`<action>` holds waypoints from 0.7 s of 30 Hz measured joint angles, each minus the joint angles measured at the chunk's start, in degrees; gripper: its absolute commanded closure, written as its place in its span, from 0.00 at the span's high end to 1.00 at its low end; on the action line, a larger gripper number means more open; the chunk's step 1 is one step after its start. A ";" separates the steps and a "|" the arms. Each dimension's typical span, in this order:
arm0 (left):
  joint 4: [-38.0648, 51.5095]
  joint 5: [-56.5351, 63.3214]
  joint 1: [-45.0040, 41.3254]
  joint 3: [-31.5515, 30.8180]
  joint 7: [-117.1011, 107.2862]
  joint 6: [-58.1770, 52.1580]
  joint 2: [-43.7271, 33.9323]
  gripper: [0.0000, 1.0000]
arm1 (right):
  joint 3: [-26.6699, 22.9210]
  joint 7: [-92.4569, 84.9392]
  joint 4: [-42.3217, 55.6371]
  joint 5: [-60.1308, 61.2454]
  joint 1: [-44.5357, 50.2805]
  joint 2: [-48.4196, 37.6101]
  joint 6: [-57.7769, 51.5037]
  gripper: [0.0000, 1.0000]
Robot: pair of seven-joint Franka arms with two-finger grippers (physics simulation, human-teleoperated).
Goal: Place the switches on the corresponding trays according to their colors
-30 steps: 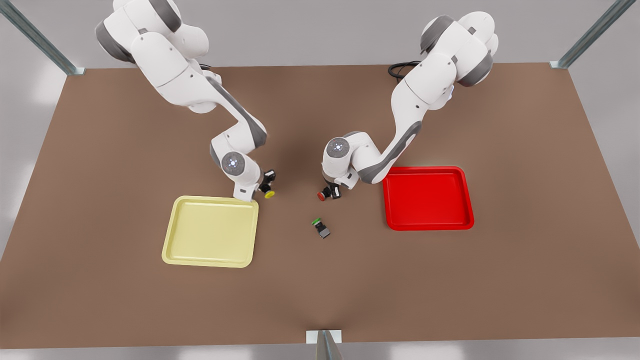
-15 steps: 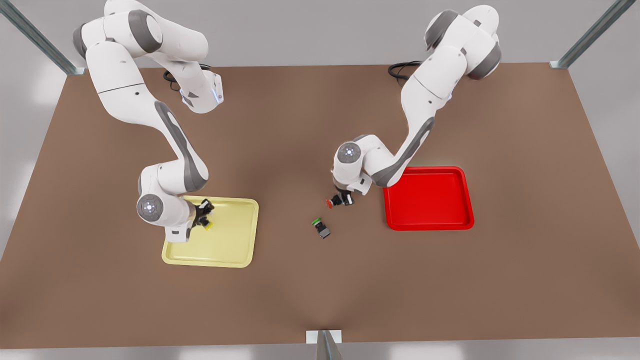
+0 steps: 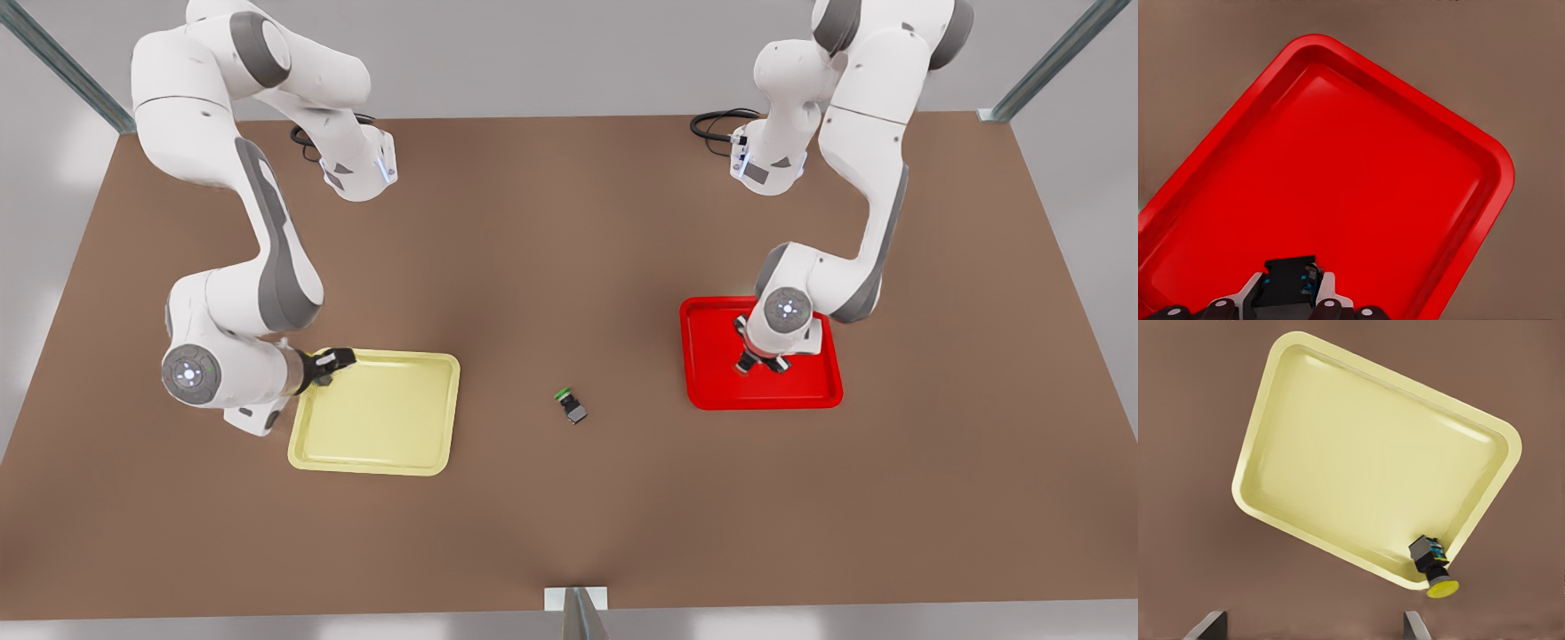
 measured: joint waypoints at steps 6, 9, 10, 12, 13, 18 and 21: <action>0.17 -2.29 0.08 1.82 5.90 -4.50 -1.25 1.00 | -0.42 11.52 -0.69 -0.02 -0.83 -17.83 -7.03 1.00; 4.43 -2.64 0.15 1.90 18.39 -4.58 -2.85 1.00 | -1.50 11.10 -2.04 -4.95 -1.04 -24.43 -7.18 1.00; 7.83 -2.66 0.15 1.90 26.06 -5.31 -4.07 1.00 | -14.31 10.28 -3.64 -4.67 11.33 -28.55 -8.53 1.00; 12.73 -2.57 0.18 1.91 43.01 -6.63 -6.44 1.00 | -20.82 10.04 -25.78 0.32 11.04 -44.93 4.94 1.00; 14.42 -2.62 0.12 1.90 54.57 -7.85 -7.32 1.00 | -20.76 10.12 -25.93 0.48 11.39 -44.76 4.88 1.00; 14.58 -3.45 0.65 1.99 133.52 -16.15 -14.34 1.00 | -20.49 10.12 -27.03 0.50 11.81 -44.58 5.37 1.00; 27.74 -6.59 1.75 2.08 146.92 -36.75 -14.65 1.00 | -20.49 10.12 -31.48 0.52 11.38 -44.57 7.46 1.00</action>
